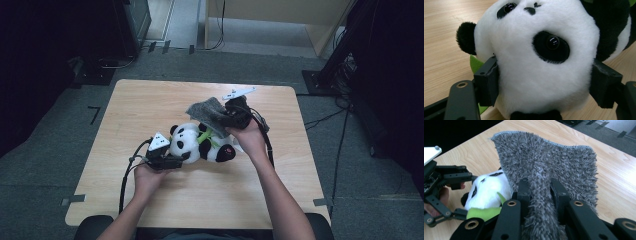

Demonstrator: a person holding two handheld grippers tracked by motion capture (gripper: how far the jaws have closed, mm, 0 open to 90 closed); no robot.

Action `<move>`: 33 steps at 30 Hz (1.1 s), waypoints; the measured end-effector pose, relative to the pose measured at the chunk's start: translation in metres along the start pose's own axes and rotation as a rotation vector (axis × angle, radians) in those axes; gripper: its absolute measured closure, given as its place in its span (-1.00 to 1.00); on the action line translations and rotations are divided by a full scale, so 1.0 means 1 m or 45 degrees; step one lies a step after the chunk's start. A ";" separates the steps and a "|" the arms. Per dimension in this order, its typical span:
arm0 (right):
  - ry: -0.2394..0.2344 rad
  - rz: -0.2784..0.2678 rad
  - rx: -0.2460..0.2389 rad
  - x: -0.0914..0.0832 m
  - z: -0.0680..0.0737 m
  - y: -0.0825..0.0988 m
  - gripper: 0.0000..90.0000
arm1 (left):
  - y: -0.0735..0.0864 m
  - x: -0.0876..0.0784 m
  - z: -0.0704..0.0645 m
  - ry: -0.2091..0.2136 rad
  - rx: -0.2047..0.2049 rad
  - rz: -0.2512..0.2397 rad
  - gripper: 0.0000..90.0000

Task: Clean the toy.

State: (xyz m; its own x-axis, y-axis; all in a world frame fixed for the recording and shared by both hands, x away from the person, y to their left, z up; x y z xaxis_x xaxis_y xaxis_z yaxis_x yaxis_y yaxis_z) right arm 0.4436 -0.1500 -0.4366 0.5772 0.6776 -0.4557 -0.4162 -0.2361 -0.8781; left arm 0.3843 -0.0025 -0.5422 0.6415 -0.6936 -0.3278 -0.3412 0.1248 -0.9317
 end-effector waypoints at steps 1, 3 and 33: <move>-0.002 -0.001 0.000 0.002 0.001 -0.001 0.65 | 0.000 0.000 0.000 0.000 0.000 0.000 -0.48; -0.006 0.010 -0.001 0.006 0.002 -0.002 0.64 | 0.000 0.000 0.000 -0.001 0.003 0.001 -0.48; -0.132 0.265 -0.077 0.078 0.033 0.010 0.30 | 0.001 0.000 0.000 -0.008 0.017 0.005 -0.49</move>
Point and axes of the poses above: each handheld gripper's, and its own axes: x roughly forward along the jaws, y roughly out of its underside, z roughly to its left, the point moved 10 cm from there along x, roughly forward along the jaws, and after that the axes turned 12 degrees about -z, right-handed, at the moved point
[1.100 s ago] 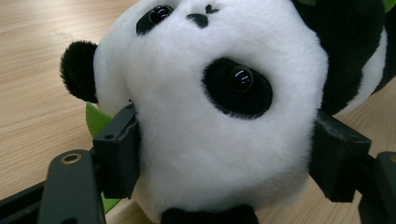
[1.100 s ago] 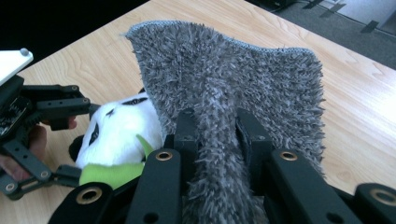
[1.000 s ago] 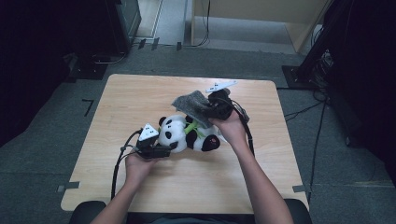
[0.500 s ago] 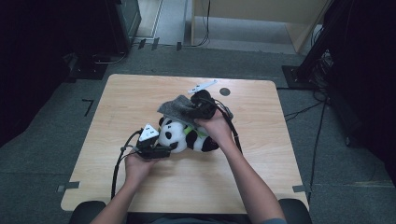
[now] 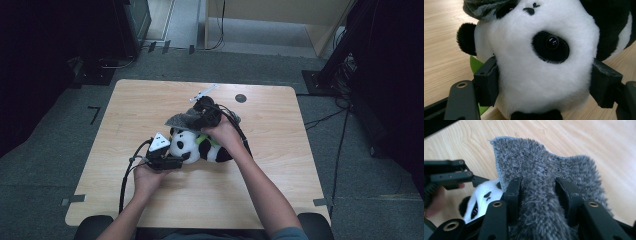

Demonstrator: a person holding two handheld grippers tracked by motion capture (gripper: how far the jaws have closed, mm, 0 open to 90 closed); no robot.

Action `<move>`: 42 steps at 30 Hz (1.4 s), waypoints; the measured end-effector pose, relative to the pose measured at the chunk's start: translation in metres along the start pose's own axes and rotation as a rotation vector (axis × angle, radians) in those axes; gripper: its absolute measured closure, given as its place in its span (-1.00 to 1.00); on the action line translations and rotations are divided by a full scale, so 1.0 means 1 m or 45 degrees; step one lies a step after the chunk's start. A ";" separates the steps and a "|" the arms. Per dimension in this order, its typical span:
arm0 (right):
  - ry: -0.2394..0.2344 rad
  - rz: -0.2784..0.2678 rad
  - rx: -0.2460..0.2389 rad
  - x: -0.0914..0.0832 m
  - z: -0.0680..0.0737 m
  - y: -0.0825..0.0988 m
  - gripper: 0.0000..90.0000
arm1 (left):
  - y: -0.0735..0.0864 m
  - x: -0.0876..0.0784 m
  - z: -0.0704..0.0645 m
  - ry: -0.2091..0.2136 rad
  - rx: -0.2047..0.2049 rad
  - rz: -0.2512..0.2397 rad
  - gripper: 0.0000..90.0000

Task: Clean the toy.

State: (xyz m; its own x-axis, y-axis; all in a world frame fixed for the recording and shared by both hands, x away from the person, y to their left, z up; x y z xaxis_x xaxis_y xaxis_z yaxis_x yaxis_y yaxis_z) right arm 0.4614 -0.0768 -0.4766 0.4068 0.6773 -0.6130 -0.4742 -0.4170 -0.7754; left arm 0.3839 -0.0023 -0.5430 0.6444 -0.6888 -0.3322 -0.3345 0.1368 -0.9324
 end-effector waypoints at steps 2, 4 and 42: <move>-0.020 0.022 0.061 0.003 -0.001 0.001 0.55 | 0.000 0.000 0.000 -0.002 -0.002 0.000 -0.48; -0.012 0.031 0.052 0.004 -0.001 0.000 0.67 | 0.000 0.000 0.000 -0.003 -0.003 0.001 -0.48; 0.163 0.019 0.013 -0.037 -0.041 0.006 0.67 | 0.000 -0.001 -0.001 -0.027 -0.040 0.043 -0.29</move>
Point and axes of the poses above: each handheld gripper's, and its own axes: x roughly forward along the jaws, y roughly out of its underside, z roughly to its left, the point moved 10 cm from there along x, roughly forward along the jaws, and after that the axes turned 12 degrees about -z, right-handed, at the moved point
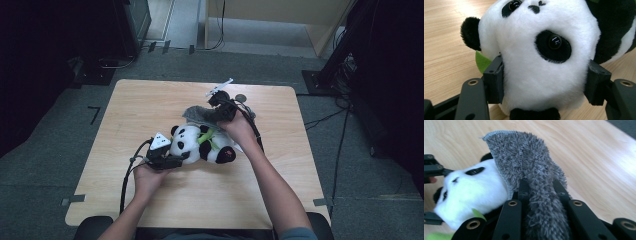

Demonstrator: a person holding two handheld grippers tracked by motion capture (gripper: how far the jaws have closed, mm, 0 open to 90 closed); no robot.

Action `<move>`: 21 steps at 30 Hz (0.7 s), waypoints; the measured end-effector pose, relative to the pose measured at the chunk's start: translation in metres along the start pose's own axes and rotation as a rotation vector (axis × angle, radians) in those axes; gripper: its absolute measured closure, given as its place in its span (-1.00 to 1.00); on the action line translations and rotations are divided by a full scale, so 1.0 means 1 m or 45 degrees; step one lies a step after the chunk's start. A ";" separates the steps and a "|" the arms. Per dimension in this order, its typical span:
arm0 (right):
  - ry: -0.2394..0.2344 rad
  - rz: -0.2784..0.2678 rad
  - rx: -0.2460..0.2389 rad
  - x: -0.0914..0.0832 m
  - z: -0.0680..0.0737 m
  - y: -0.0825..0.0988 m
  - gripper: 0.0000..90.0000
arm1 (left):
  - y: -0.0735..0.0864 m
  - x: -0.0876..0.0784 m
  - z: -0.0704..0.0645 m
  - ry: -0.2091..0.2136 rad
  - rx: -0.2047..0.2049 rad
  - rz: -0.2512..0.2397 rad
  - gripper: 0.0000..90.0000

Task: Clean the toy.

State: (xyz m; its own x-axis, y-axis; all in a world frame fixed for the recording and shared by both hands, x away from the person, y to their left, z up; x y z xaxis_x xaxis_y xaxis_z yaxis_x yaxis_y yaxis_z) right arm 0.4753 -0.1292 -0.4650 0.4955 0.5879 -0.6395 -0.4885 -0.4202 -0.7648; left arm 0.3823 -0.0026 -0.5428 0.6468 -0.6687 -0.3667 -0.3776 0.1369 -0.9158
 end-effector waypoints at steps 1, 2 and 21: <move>0.011 -0.005 -0.002 -0.003 -0.004 0.000 0.67 | 0.000 0.000 0.000 0.000 -0.001 0.000 -0.29; 0.024 -0.005 0.003 -0.006 -0.008 0.001 0.67 | 0.000 0.000 0.000 0.000 -0.005 -0.002 -0.29; 0.035 -0.079 0.069 -0.034 -0.021 -0.006 0.68 | -0.001 0.001 -0.001 0.005 0.028 -0.010 -0.51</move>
Point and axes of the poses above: each handheld gripper's, and its own axes: x roughly forward along the jaws, y roughly out of its underside, z roughly to its left, the point moved 10 cm from there along x, roughly forward along the jaws, and after that the axes turned 12 degrees about -z, right-handed, at the moved point
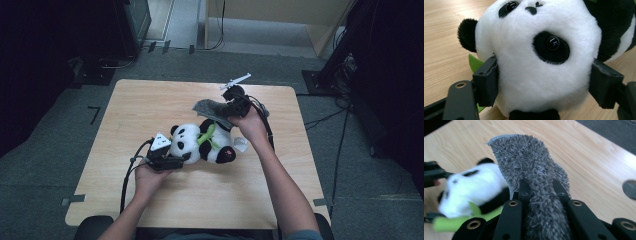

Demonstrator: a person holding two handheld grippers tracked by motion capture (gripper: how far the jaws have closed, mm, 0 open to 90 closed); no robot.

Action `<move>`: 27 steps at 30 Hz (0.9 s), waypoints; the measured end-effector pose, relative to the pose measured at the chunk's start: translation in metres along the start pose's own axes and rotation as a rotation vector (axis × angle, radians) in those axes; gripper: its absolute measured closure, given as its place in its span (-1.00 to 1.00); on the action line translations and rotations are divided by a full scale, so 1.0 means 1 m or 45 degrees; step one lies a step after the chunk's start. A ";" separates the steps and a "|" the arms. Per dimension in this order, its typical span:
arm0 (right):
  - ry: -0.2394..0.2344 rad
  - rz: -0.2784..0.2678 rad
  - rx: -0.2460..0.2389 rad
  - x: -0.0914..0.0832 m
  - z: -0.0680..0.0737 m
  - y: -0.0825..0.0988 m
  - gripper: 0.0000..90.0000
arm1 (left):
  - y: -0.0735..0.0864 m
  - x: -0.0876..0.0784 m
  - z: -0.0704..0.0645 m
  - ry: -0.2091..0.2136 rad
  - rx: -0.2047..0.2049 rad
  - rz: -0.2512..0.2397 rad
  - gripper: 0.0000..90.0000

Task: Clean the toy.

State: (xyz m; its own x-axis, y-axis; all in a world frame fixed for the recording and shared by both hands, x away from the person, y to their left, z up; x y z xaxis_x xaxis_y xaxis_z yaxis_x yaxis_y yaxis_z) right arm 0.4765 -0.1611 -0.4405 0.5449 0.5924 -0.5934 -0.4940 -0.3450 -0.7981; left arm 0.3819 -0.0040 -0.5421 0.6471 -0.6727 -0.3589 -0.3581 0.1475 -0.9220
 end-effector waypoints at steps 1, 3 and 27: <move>-0.007 -0.007 -0.011 0.001 0.005 -0.004 0.68 | 0.000 0.000 0.000 0.000 0.001 -0.003 -0.53; -0.026 -0.022 -0.033 0.003 0.015 -0.012 0.68 | -0.001 0.001 -0.001 0.003 0.001 -0.013 -0.57; -0.197 0.086 -0.118 0.079 0.091 -0.003 0.66 | -0.002 0.001 0.001 -0.002 -0.040 -0.015 -0.60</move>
State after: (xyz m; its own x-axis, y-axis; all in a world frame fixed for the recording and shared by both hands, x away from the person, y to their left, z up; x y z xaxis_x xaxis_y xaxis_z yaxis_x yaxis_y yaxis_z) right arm 0.4600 -0.0470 -0.4755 0.3985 0.6679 -0.6286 -0.4574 -0.4493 -0.7674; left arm 0.3836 -0.0043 -0.5406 0.6525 -0.6730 -0.3483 -0.3712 0.1169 -0.9212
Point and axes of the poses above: each handheld gripper's, and its own axes: x roughly forward along the jaws, y roughly out of its underside, z roughly to its left, the point moved 10 cm from there along x, roughly forward along the jaws, and after that the axes turned 12 degrees about -z, right-handed, at the moved point
